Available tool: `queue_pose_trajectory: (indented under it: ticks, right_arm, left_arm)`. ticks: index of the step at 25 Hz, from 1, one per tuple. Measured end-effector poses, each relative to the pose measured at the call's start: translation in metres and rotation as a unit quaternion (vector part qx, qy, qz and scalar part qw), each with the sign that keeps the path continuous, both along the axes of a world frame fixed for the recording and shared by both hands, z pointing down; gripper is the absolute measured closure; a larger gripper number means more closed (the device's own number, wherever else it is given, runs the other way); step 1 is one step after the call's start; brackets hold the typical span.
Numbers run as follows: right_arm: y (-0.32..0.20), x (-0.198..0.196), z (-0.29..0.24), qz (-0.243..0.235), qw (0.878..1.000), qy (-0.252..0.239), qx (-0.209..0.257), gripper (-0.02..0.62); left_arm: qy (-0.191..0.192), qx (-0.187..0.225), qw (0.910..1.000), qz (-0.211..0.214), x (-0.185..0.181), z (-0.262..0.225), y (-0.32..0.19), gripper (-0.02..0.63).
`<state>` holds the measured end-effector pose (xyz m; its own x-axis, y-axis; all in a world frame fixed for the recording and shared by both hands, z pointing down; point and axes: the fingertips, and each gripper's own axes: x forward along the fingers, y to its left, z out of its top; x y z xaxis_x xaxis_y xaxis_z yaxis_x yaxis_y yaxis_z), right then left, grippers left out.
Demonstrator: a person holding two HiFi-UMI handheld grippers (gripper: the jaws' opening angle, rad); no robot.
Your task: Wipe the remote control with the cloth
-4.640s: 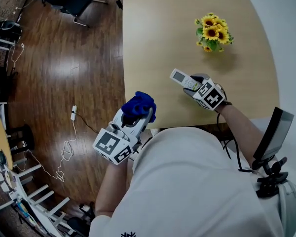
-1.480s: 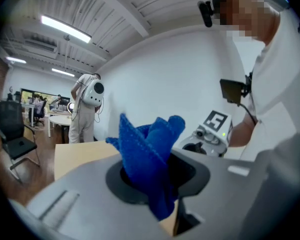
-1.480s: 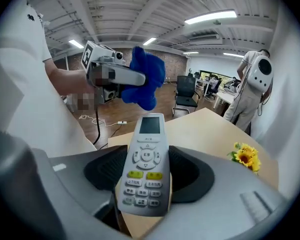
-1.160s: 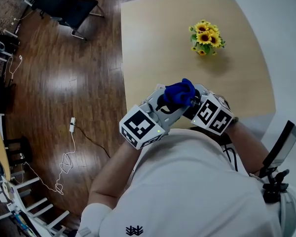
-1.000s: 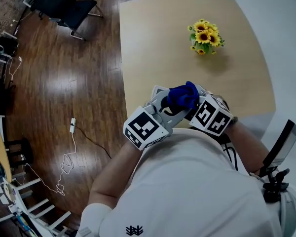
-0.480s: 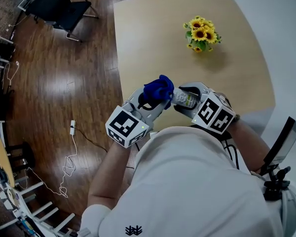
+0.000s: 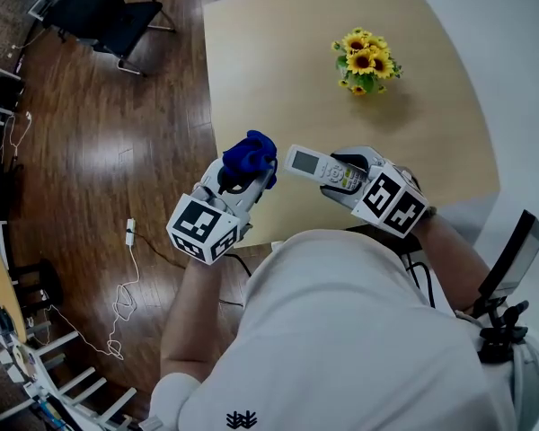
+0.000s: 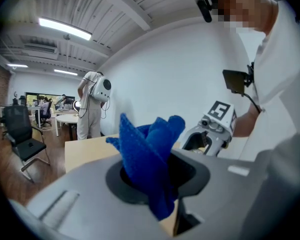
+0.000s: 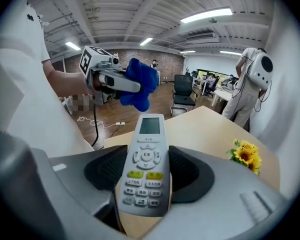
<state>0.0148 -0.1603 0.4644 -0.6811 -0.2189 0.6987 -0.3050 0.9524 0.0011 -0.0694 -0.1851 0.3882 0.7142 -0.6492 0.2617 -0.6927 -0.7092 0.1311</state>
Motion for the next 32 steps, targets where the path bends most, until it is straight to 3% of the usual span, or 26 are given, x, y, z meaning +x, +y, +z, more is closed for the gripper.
queue_pose_trajectory:
  ticks: [8,21,26,32]
  right_arm:
    - [-0.037,0.019,0.047,0.070,0.997,0.012,0.008,0.336]
    - [-0.099,0.039,0.158,0.191,0.979,0.053,-0.050,0.334]
    - [-0.108,0.035,0.205,0.203,0.975,0.064,-0.062,0.334]
    - [-0.104,0.029,0.213,0.214,0.972,0.079,-0.062,0.334]
  left_arm:
    - [0.025,-0.016,0.9993,-0.023,-0.006,-0.002,0.023,0.497]
    - [0.048,-0.055,0.9965,-0.041,-0.010,0.009,0.068,0.497]
    - [0.051,-0.065,0.9952,-0.053,-0.015,0.026,0.074,0.497]
    - [0.051,-0.069,0.9941,-0.067,-0.031,0.020,0.086,0.497]
